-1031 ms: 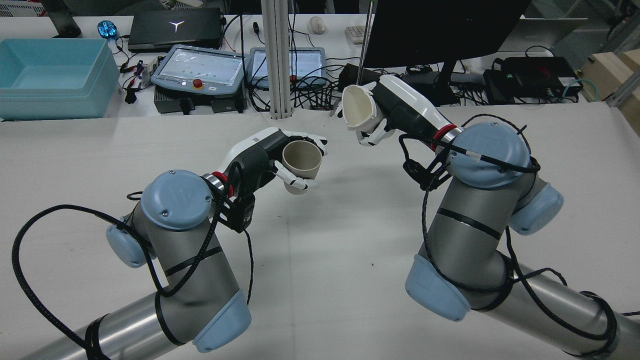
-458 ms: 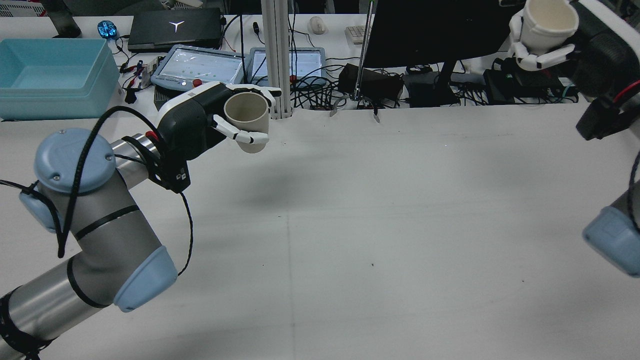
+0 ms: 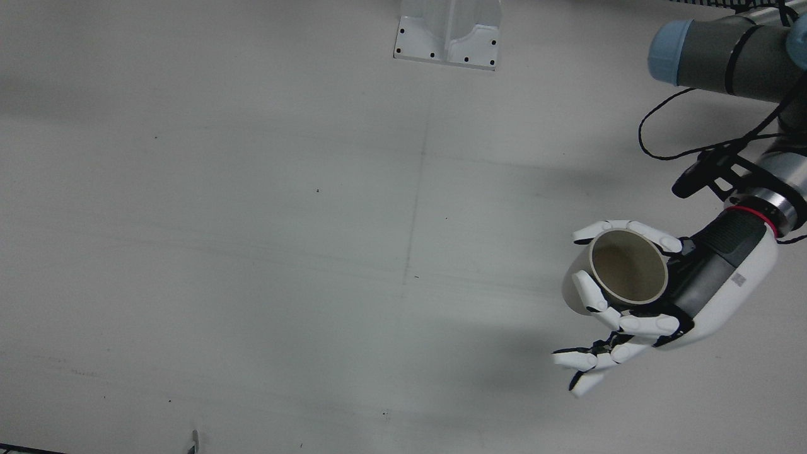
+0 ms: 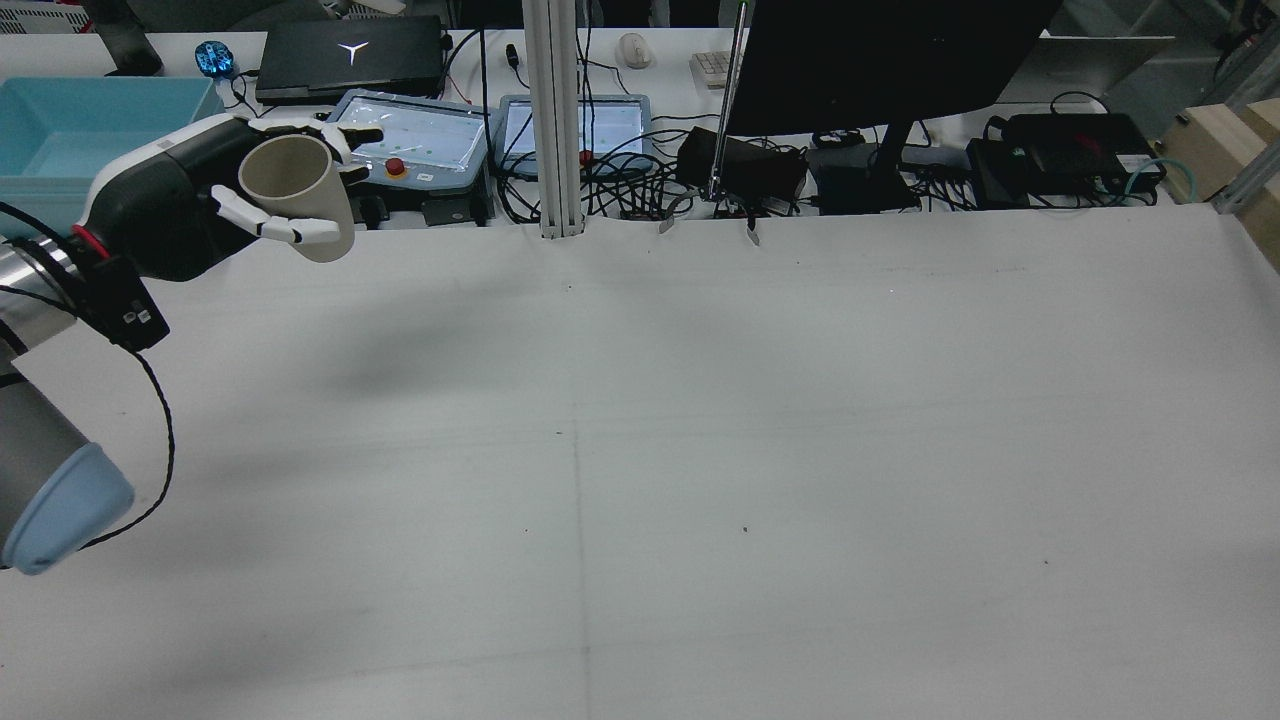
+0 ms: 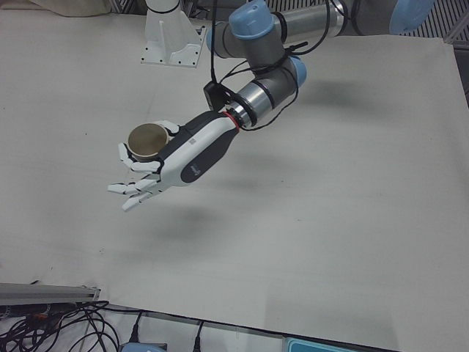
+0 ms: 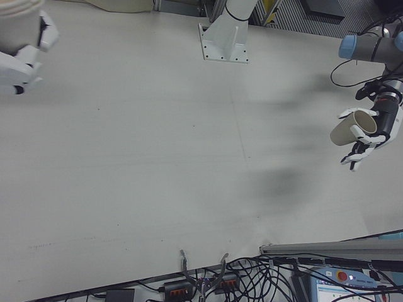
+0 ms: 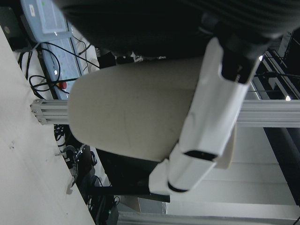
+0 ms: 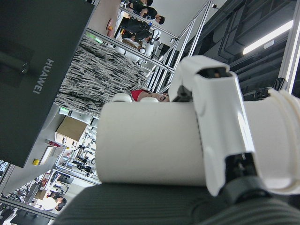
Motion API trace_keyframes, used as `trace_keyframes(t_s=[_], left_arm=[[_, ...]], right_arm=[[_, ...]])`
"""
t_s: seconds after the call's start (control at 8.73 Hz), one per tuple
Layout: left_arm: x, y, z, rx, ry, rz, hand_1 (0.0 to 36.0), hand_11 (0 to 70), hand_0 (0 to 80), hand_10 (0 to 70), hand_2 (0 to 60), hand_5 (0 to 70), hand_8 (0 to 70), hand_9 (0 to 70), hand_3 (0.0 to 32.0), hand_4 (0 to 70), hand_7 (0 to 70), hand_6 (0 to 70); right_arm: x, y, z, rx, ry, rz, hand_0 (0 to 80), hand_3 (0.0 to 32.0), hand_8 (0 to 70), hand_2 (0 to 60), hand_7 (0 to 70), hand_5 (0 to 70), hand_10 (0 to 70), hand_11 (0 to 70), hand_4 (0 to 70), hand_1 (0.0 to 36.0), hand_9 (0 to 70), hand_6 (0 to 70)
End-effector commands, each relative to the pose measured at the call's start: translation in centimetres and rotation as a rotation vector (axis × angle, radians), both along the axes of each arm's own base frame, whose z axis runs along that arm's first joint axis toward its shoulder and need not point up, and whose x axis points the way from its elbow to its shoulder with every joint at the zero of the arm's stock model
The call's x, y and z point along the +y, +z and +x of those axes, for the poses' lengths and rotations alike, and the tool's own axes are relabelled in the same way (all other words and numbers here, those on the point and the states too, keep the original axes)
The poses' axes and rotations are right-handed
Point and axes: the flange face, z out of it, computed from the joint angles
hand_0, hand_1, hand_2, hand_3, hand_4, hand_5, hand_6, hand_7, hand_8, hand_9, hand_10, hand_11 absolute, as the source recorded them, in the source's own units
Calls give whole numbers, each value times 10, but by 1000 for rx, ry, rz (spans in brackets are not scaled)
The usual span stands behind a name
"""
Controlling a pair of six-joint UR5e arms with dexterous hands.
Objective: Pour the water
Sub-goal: 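Carry both cups back outward and lower them near the table edges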
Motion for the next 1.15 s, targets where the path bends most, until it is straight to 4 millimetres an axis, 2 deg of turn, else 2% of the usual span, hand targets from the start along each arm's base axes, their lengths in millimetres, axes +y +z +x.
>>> trace_keyframes(t_s=[0.0,0.11,0.23,0.34,0.46,0.57,0.69,0.8,0.92,1.03], left_arm=[[27,149,-45,-19,-26,-50,360,165,800,89,600,700,72,78,0,700,224,161],[28,172,-46,-22,-29,-55,360,168,800,91,600,700,73,80,0,700,225,163],[30,195,-46,-27,-31,-52,360,170,800,93,600,700,73,80,0,700,224,162],[29,222,-46,-26,-35,-51,360,170,800,93,600,700,73,79,0,700,222,160],[29,243,-46,-29,-38,-51,360,174,800,95,600,700,74,82,0,700,223,160],[31,260,-50,-26,-56,-57,360,176,800,97,600,700,75,83,0,700,223,160],[34,280,-52,-26,-67,-61,360,178,800,98,600,700,74,83,0,700,220,157],[36,301,-55,-28,-72,-63,360,179,800,99,600,700,75,83,0,700,219,157],[43,311,-59,-36,-76,-60,360,181,800,100,600,700,76,85,0,700,219,159],[50,321,-64,-43,-77,-66,360,179,800,99,600,700,75,83,0,700,218,157]], right_arm=[[-7,194,-26,23,-71,-72,800,64,511,600,564,301,417,632,3,360,641,483],[-25,251,-56,10,-95,-28,800,32,517,600,492,298,439,662,0,360,645,457],[-35,299,-85,-13,-109,-62,800,36,531,600,501,306,480,700,0,360,661,484],[-47,319,-122,-41,-127,-71,800,42,546,600,591,310,484,700,74,360,675,552],[-50,335,-172,-62,-141,-81,800,38,546,600,588,310,486,700,96,360,672,551],[-53,345,-208,-82,-126,-97,800,6,548,600,551,309,492,700,71,360,673,537],[-45,352,-230,-82,-125,-110,800,0,555,600,571,310,498,700,95,360,683,557],[-37,357,-234,-90,-119,-120,800,0,486,541,530,280,419,629,127,360,594,502],[-32,361,-231,-96,-122,-125,797,0,185,76,323,169,188,306,181,312,194,286],[-32,359,-232,-140,-137,-112,645,0,11,0,54,98,50,99,109,222,3,101]])
